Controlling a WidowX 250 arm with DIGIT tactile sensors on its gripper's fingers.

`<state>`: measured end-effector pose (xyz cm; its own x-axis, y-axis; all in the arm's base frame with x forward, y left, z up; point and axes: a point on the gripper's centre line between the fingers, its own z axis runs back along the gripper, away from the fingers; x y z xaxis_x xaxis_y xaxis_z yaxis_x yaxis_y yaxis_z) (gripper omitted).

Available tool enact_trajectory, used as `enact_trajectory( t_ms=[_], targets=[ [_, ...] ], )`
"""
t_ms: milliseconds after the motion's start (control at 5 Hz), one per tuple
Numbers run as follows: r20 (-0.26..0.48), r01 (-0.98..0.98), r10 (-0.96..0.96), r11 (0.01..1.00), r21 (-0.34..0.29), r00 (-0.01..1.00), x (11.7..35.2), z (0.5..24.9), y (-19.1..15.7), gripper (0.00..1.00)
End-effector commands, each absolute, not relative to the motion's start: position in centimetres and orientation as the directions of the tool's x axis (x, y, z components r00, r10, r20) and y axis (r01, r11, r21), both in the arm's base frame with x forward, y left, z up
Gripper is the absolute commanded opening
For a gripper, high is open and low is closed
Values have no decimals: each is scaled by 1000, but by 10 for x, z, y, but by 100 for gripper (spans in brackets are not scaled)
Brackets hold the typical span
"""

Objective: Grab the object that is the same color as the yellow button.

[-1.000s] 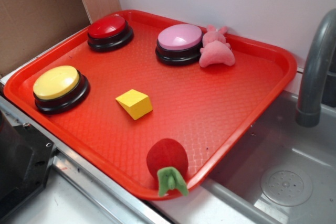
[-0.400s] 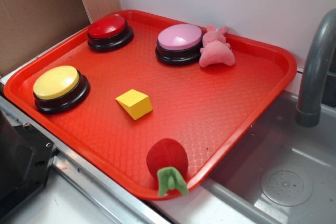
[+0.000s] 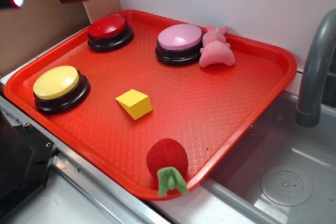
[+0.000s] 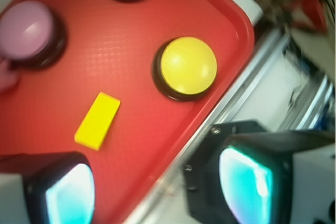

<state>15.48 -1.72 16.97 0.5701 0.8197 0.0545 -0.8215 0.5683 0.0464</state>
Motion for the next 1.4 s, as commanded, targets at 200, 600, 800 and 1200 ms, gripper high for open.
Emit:
enact_trajectory(
  t_ms=[200, 600, 800, 1200],
  targets=[
    [179, -963, 947, 249, 105, 265, 194, 90, -26, 100],
    [78, -939, 936, 339, 59, 343, 208, 46, -49, 100],
    [11, -927, 930, 366, 77, 368, 205, 33, -57, 100],
    [7, -940, 941, 339, -41, 339, 201, 21, -69, 0]
  ],
)
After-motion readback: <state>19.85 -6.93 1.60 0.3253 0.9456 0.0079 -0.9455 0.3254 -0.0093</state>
